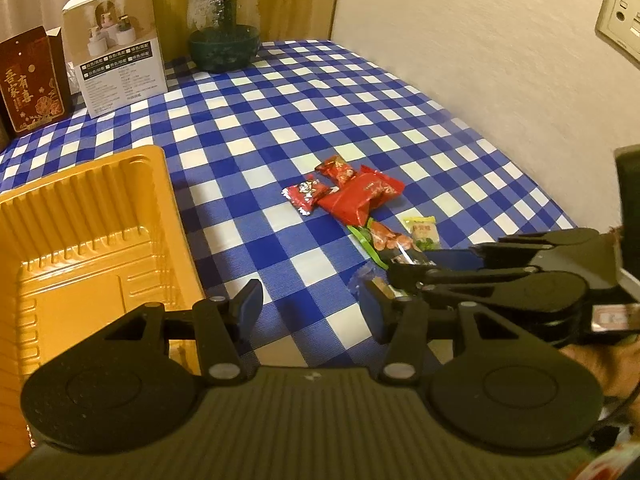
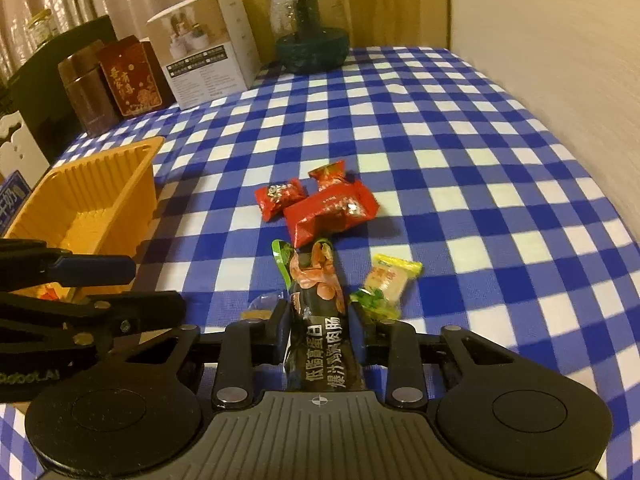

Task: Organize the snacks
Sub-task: 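Grasp the green-black sausage packet with the right tool while the left grasps the clear biscuit packet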

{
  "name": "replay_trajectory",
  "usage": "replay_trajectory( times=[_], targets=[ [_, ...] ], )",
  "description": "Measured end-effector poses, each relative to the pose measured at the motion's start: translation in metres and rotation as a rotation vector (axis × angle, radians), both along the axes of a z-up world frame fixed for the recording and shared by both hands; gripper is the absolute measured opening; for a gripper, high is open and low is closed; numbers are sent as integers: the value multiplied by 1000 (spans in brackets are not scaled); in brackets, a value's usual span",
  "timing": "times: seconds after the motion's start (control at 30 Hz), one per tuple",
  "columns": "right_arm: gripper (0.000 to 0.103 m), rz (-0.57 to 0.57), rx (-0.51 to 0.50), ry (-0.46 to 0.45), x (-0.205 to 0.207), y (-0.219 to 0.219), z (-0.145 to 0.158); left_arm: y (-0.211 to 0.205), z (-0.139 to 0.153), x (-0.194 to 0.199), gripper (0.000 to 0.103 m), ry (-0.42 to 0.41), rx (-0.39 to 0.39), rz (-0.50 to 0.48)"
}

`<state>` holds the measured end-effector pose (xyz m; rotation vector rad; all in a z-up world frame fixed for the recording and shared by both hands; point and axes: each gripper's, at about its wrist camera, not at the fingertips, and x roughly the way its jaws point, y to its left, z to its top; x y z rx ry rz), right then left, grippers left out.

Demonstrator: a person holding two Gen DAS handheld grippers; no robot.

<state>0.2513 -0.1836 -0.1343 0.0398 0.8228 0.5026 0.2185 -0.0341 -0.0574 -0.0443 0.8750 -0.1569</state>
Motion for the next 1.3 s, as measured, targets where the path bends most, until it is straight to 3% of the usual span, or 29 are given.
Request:
replay_trajectory(
  times=[0.4,0.53,0.57,0.63,0.83,1.3],
  targets=[
    [31,-87,-100,-3,-36,-44,6,-27,-3,0,49,11,9,-35],
    [31,-132,-55,24,-31,-61,3,-40,-8,2,46,12,3,-12],
    [31,-142,-38,34,-30,-64,2,-43,-11,3,39,18,-3,-2],
    [31,-157,-24,43,-28,-68,1,-49,-17,4,36,24,-8,2],
    [31,-168,-13,52,-25,-74,-1,-63,-29,10,36,20,4,35],
    [31,-169,-7,51,-24,-76,-2,-69,-39,20,19,12,69,52]
  ],
)
